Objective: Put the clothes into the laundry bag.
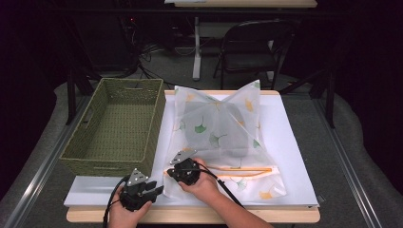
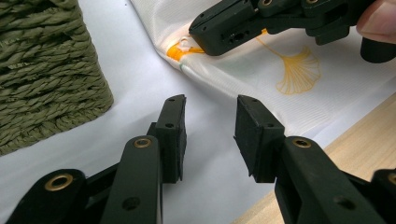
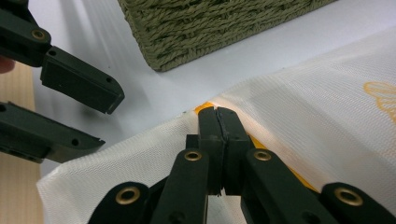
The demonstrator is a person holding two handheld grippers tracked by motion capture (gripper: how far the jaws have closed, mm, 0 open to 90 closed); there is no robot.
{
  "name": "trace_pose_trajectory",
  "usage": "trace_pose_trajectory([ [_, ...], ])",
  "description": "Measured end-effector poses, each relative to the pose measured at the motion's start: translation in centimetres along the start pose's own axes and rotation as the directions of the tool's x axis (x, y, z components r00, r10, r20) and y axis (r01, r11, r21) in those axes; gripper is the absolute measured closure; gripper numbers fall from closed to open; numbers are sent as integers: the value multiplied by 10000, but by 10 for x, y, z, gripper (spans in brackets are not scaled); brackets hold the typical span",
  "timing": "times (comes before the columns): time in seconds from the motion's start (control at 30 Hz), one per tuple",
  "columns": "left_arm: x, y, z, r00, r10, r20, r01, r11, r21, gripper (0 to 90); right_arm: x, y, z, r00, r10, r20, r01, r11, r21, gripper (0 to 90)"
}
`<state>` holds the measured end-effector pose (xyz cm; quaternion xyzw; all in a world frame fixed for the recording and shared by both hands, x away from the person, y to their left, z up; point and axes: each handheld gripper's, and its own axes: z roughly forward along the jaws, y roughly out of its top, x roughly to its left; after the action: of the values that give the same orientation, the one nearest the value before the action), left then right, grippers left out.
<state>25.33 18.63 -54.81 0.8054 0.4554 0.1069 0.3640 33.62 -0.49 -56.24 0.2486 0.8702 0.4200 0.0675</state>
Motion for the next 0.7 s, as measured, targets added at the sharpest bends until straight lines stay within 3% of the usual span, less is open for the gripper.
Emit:
trace_pose_trajectory([
  [0.2, -1, 0, 0, 10000, 10, -3, -10, 10000, 30, 635, -5, 0, 3, 9978, 619, -254, -619, 9981, 25, 883],
  [0.7, 1, 0, -1, 10000, -18, -20, 18, 10000, -54, 634, -6, 3, 5, 9954, 758, -589, -749, 9971, 162, 898],
])
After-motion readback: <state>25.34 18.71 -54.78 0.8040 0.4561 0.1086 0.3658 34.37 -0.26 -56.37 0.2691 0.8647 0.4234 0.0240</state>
